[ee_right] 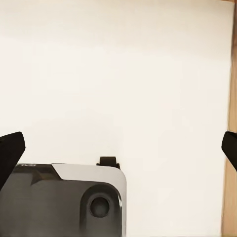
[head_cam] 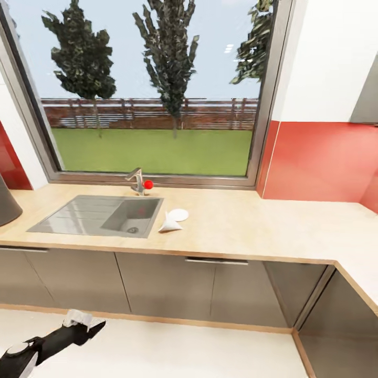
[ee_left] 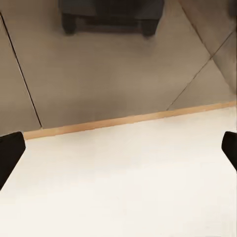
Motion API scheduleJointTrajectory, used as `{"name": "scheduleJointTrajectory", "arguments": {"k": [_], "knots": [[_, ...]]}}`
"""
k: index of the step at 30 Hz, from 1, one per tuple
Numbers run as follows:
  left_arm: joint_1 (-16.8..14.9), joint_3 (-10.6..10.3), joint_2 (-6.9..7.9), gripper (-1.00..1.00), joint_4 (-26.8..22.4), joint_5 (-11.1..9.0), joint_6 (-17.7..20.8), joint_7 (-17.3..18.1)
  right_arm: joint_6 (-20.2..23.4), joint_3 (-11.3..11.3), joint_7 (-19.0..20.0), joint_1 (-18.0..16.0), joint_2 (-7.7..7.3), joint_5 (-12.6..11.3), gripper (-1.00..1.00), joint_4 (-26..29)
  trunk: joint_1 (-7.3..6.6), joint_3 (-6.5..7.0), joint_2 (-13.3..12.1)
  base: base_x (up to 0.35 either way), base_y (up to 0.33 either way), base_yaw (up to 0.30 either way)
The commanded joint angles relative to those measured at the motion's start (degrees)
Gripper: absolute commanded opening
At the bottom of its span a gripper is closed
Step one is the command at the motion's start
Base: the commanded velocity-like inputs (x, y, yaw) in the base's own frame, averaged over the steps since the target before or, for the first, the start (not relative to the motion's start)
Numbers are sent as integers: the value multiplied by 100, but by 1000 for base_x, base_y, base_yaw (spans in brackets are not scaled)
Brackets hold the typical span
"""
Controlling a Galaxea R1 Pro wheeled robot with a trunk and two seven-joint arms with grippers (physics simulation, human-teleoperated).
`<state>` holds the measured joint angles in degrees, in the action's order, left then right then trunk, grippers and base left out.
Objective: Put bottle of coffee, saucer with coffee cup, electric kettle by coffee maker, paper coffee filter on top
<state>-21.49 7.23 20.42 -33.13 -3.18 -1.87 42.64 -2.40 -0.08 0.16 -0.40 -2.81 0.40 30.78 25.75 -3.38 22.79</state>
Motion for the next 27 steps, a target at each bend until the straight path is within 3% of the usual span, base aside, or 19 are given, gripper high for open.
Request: {"name": "scheduleJointTrajectory", "arguments": {"k": [1, 6, 12, 16, 24, 25, 27], "knots": [[-239, 7, 37, 100, 0, -26, 203, 263, -15, -1, 2, -4, 0, 4, 100, -2, 3, -14, 12, 0, 0, -215], [-1235, 0, 141, 100, -9, -44, 950, 837, -15, -2, 2, -4, 0, -3, 100, -2, 3, -14, 12, 0, 0, -211], [-1981, -8, 398, 100, -10, -51, 1350, 1089, -15, 7, -2, -4, 5, 2, 100, 11, 3, -14, 12, 0, 0, -133], [-2425, -10, 438, 100, -85, -5, 1805, 1272, 2, -12, -28, -4, -15, -9, 100, 108, 3, -14, 12, 0, 0, -12], [-2546, -44, 438, 100, -596, -5, 2049, 1312, 36, -18, -33, -4, 43, -32, 100, 123, 3, -14, 12, 0, 0, -1], [-2551, -52, 437, 100, -874, -7, 2398, 1318, 37, -18, -30, -4, 50, -40, 100, 115, 3, -14, 12, 0, 0, 0], [-2554, -56, 434, 100, -1004, -8, 2581, 1322, 38, -18, -28, -4, 51, -46, 100, 114, 3, -14, 12, 0, 0, 0]]}}
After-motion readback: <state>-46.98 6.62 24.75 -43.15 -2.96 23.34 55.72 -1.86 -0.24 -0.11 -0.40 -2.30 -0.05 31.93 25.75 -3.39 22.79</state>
